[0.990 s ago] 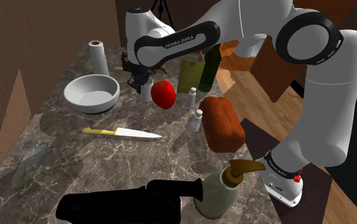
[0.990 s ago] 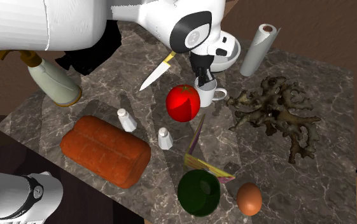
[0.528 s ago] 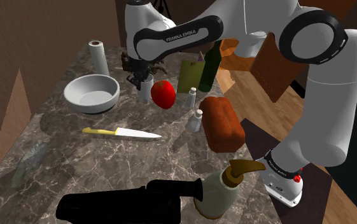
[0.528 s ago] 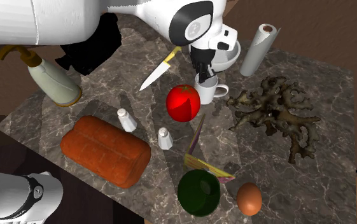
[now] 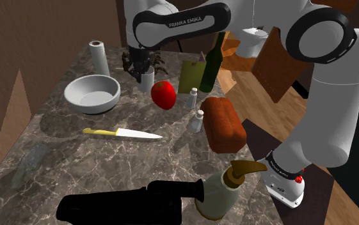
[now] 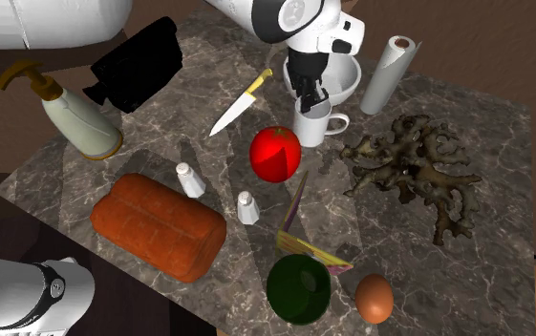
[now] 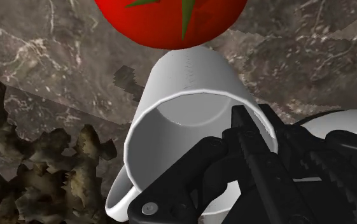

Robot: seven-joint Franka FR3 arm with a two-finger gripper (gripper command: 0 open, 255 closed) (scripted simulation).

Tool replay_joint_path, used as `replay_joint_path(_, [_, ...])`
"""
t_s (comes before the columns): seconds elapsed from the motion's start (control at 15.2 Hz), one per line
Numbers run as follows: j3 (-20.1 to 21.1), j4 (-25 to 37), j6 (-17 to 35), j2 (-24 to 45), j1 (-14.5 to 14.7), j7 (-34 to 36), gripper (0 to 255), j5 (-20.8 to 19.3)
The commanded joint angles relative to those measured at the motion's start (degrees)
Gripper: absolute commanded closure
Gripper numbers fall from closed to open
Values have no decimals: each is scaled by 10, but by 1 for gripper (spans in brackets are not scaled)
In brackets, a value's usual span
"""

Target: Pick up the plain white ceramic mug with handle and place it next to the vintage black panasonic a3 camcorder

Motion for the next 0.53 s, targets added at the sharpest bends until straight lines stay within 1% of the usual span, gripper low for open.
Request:
replay_joint_path(0.0, [1, 9, -14, -4, 0, -1, 255, 1])
replay_joint_path(0.46, [3, 50, -63, -13, 2, -5, 255, 5])
